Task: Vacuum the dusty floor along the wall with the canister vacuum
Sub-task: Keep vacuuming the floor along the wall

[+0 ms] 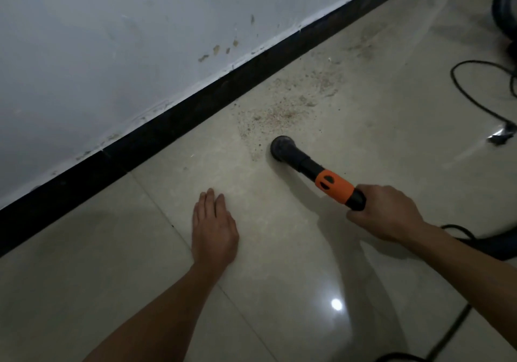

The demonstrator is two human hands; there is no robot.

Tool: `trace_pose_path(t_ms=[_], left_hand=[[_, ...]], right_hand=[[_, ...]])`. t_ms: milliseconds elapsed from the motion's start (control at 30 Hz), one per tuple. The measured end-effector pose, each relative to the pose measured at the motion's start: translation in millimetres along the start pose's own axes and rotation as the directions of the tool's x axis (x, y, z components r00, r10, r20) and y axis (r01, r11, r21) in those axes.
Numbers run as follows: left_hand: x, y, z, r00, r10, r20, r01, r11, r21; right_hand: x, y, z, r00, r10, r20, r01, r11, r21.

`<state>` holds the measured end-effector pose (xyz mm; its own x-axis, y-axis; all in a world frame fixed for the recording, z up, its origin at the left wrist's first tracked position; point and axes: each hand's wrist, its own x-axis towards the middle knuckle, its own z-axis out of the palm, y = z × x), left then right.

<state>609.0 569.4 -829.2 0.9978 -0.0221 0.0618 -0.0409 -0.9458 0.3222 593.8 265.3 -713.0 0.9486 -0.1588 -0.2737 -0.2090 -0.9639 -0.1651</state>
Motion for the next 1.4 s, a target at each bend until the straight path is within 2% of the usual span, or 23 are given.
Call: trace_pose_path(t_ms=[100,167,300,467,633,800,933,1033,1133,1233,1400], left_hand=[[-1,-1,1,1.0,-0.004,-0.013,0.004,1.0,-0.006],[0,-1,0,1.0,-0.006,-0.012,0.006,1.0,-0.012],[1,-1,2,1.0,-0.003,-0.008,0.003,1.0,0.002],[1,-2,3,1.0,-0.01,0.003,0.01,1.0,0.011],[2,-2,2,1.0,-0.003,0.001,0.003,1.0,0.028],[1,-2,1,1.0,-0.012,0.024,0.011,0.999,0.05],[1,-1,2,1.0,-0.004,0.001,0.004,0.998,0.056],[1,-1,2,1.0,-0.011,0.008,0.01,0.998,0.061],[2,0,1,1.0,-0.013,0.021,0.011,0.997,0.078],[3,0,1,1.0,-0.014,0.015,0.013,0.996,0.09],[3,0,0,1.0,-0.016,0.027,0.013,0.995,0.101]], right_hand=[[2,-18,10,0.991,-0.121,0.058,0.123,0.991,-0.045],[11,-27,13,0.988,-0.147,0.053,0.149,0.988,-0.041],[39,-36,3,0.999,-0.043,-0.028,0.043,0.999,-0.008],[42,-33,7,0.997,-0.077,0.017,0.078,0.997,-0.027],[77,-39,-9,0.999,0.037,-0.016,-0.037,0.999,0.031],[99,-56,-11,0.997,-0.062,0.048,0.061,0.998,0.023],[109,-55,-12,0.999,-0.04,-0.014,0.04,0.999,0.015],[114,-58,-7,0.997,-0.074,0.022,0.074,0.997,0.018],[133,-62,-13,0.999,-0.048,-0.016,0.048,0.998,0.026],[157,-74,-20,1.0,-0.009,-0.006,0.009,0.996,0.084],[173,-90,-19,0.999,-0.041,0.015,0.039,0.989,0.141]])
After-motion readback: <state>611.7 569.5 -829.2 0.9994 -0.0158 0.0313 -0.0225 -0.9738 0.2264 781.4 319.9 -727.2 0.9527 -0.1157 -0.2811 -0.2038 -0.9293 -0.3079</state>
